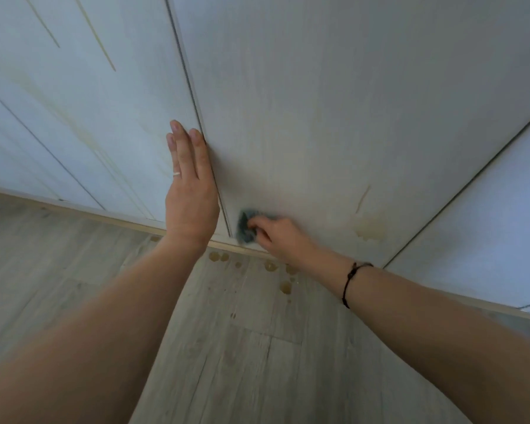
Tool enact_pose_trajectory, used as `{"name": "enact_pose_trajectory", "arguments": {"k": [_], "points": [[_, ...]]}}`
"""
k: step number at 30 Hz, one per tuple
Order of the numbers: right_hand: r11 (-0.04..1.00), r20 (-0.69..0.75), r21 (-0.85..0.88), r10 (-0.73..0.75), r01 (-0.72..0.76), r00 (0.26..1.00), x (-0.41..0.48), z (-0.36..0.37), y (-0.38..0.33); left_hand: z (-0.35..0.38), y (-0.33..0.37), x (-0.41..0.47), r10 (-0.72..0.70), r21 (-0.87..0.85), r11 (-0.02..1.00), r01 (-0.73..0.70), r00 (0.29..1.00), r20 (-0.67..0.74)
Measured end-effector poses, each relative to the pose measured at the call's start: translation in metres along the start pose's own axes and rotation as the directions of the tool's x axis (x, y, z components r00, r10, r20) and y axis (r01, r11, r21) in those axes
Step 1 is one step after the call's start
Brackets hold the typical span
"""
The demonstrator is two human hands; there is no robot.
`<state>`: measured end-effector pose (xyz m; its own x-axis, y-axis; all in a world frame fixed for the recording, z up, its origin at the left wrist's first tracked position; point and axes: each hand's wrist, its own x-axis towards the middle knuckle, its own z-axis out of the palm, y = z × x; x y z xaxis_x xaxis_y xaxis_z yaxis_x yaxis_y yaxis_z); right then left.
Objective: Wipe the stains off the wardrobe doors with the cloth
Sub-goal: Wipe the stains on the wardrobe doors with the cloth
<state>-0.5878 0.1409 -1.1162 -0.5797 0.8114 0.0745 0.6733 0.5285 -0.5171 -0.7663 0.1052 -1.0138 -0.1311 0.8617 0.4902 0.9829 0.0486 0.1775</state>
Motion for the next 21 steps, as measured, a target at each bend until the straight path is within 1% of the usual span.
{"name": "enact_pose_trajectory", "arguments": {"k": [1,2,3,4,5,7,8,9,10,11,12,13,14,15,16,17,19,20,21], "points": [[0.99,0.144,-0.122,0.089,-0.072,0.986,-0.014,0.008,0.02,-0.001,-0.001,-0.002,0.028,-0.003,1.0,-0.028,1.0,0.013],[0.958,0.263,-0.248,0.209,-0.143,0.942,-0.027,0.015,0.038,-0.003,-0.004,-0.002,0.057,-0.01,0.998,-0.057,0.998,0.016],[0.921,0.314,-0.333,0.309,-0.2,0.898,-0.035,0.02,0.048,-0.006,-0.011,-0.002,0.082,-0.009,0.997,-0.082,0.997,0.011],[0.905,0.304,-0.345,0.358,-0.248,0.883,-0.039,0.023,0.052,-0.008,-0.014,-0.002,0.106,-0.003,0.994,-0.106,0.994,0.006],[0.916,0.262,-0.305,0.344,-0.26,0.902,-0.033,0.023,0.044,-0.011,-0.018,0.0,0.122,0.003,0.992,-0.122,0.992,-0.005],[0.967,0.132,-0.17,0.215,-0.191,0.968,-0.009,0.01,0.002,-0.013,-0.024,0.002,0.139,0.015,0.99,-0.138,0.99,-0.012],[0.991,-0.002,-0.055,0.124,-0.124,0.992,0.003,-0.002,-0.026,-0.013,-0.026,0.0,0.151,0.031,0.988,-0.15,0.988,-0.013],[0.998,-0.162,0.051,0.037,-0.029,0.986,0.019,-0.024,-0.054,-0.011,-0.028,0.003,0.158,0.052,0.986,-0.157,0.987,-0.02],[0.985,-0.325,0.147,-0.034,0.086,0.945,0.031,-0.048,-0.084,-0.01,-0.029,0.002,0.158,0.064,0.986,-0.156,0.987,-0.025],[0.958,-0.48,0.213,-0.068,0.191,0.875,0.043,-0.077,-0.111,-0.01,-0.031,0.004,0.16,0.065,0.985,-0.157,0.986,-0.038],[0.929,-0.587,0.262,-0.062,0.262,0.807,0.053,-0.103,-0.132,-0.011,-0.031,0.005,0.163,0.063,0.985,-0.16,0.986,-0.045],[0.903,-0.646,0.3,-0.044,0.306,0.762,0.06,-0.122,-0.145,-0.012,-0.032,0.006,0.165,0.065,0.985,-0.162,0.985,-0.049],[0.898,-0.675,0.297,-0.044,0.325,0.736,0.063,-0.129,-0.15,-0.015,-0.034,0.006,0.168,0.071,0.984,-0.165,0.985,-0.04],[0.911,-0.682,0.247,-0.079,0.331,0.727,0.064,-0.126,-0.148,-0.017,-0.036,0.005,0.173,0.074,0.982,-0.171,0.985,-0.022],[0.937,-0.655,0.171,-0.122,0.304,0.745,0.06,-0.116,-0.139,-0.02,-0.038,0.005,0.182,0.078,0.98,-0.181,0.983,0.002],[0.962,-0.586,0.115,-0.137,0.249,0.799,0.055,-0.098,-0.124,-0.023,-0.04,0.003,0.189,0.1,0.977,-0.19,0.982,0.024],[0.995,-0.355,-0.018,-0.094,0.094,0.93,0.036,-0.063,-0.088,-0.027,-0.038,0.001,0.186,0.127,0.973,-0.191,0.981,0.046],[0.993,-0.227,-0.111,-0.05,0.025,0.973,0.025,-0.049,-0.069,-0.028,-0.034,0.001,0.177,0.14,0.973,-0.183,0.983,0.055],[0.979,-0.131,-0.201,-0.018,-0.009,0.991,0.015,-0.042,-0.053,-0.03,-0.029,0.0,0.162,0.167,0.971,-0.171,0.985,0.066]]}}
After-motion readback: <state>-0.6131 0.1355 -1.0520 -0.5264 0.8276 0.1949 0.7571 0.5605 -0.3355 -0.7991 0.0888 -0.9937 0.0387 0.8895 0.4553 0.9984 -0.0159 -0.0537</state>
